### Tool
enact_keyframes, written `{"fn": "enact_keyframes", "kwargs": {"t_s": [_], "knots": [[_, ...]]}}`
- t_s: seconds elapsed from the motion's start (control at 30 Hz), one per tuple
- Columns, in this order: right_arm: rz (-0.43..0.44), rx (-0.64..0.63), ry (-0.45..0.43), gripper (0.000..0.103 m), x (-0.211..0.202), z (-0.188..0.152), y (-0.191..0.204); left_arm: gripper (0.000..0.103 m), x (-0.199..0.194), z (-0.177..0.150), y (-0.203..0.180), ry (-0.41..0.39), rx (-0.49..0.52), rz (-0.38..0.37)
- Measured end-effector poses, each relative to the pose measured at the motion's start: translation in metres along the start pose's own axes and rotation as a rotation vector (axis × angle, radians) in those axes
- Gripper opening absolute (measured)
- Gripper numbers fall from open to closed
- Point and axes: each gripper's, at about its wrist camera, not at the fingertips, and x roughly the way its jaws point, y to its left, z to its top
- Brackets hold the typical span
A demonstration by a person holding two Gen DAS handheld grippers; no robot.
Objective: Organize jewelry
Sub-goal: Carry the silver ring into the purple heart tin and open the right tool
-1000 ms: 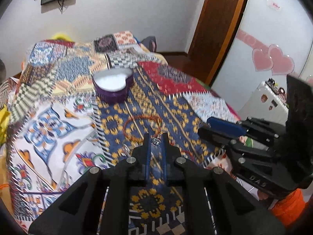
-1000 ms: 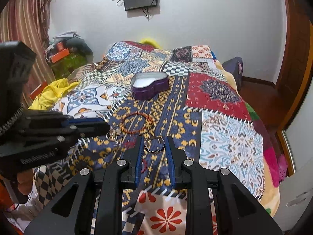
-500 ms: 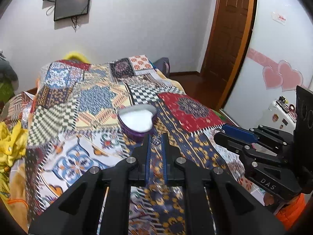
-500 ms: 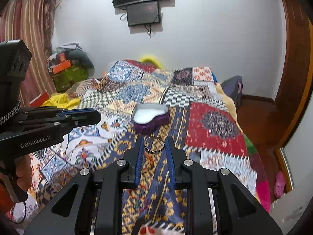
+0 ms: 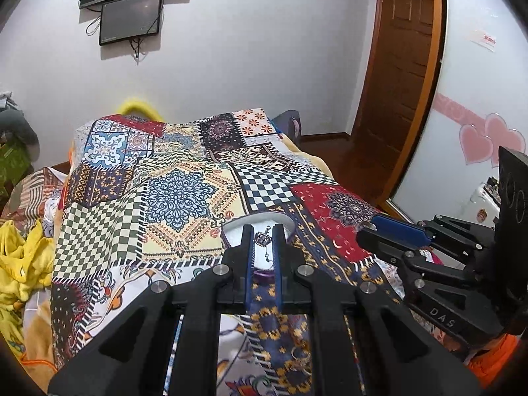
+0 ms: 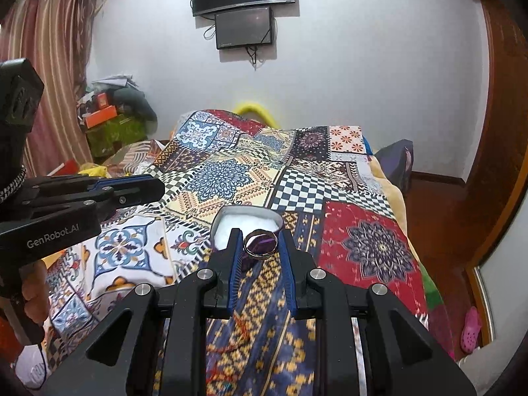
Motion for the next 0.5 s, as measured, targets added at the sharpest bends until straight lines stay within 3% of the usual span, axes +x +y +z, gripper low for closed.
{"fn": "enact_keyframes", "kwargs": {"t_s": [0.5], "knots": [[0.032, -0.061, 0.065, 0.020, 0.055, 0.018, -0.003, 0.009, 0.064, 0.004, 0.011, 0.111, -0.039, -0.015]]}}
